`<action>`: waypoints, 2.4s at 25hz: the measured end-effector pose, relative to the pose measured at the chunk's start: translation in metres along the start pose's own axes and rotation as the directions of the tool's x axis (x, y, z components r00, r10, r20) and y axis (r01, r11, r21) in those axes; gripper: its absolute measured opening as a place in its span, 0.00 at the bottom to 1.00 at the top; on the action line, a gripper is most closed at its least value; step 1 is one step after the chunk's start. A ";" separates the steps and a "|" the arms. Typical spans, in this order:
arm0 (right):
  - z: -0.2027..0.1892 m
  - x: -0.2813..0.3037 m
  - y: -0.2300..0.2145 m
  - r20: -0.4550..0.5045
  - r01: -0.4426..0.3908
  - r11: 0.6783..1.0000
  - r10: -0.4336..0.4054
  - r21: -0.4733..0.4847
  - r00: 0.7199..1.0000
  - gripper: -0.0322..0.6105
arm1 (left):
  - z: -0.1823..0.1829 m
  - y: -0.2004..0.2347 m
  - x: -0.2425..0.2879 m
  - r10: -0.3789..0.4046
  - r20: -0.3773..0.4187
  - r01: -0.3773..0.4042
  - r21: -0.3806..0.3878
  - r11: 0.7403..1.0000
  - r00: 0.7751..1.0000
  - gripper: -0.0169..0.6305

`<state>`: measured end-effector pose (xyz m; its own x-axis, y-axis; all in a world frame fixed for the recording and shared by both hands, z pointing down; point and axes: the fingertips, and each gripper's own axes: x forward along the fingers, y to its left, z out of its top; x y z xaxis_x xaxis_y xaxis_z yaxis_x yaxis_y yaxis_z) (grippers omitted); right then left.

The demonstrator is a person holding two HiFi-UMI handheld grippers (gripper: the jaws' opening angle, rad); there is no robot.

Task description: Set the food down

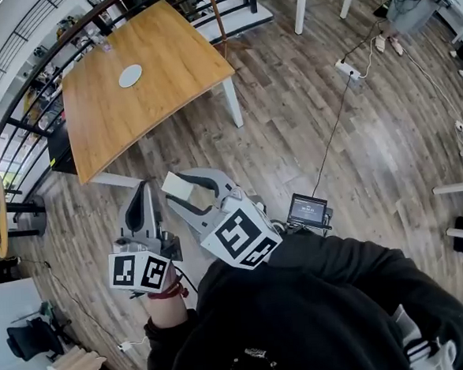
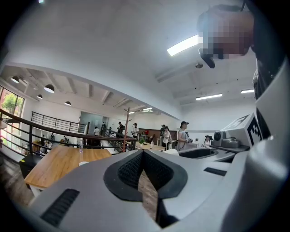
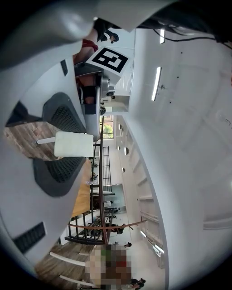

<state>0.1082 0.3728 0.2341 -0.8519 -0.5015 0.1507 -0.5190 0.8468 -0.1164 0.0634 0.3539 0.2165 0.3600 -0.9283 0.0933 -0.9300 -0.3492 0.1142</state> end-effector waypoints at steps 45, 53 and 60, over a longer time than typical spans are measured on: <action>0.028 0.217 -0.015 -0.052 0.025 0.998 -0.028 -0.063 0.998 0.32 | 0.016 0.217 0.065 -0.001 -0.014 0.001 -0.048 0.999 1.000 0.02; 0.019 0.255 -0.002 -0.068 -0.001 0.996 -0.005 -0.084 0.998 0.32 | 0.004 0.251 0.061 -0.003 -0.004 0.003 -0.060 0.998 1.000 0.02; 0.015 0.281 0.008 -0.104 -0.014 0.994 0.003 -0.104 0.995 0.32 | -0.002 0.280 0.054 0.001 0.003 0.000 -0.097 0.995 1.000 0.02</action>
<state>-0.1367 0.2362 0.2608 -0.8416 -0.4779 0.2517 -0.4972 0.8675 -0.0156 -0.1776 0.2057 0.2558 0.3593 -0.9288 0.0905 -0.9186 -0.3350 0.2096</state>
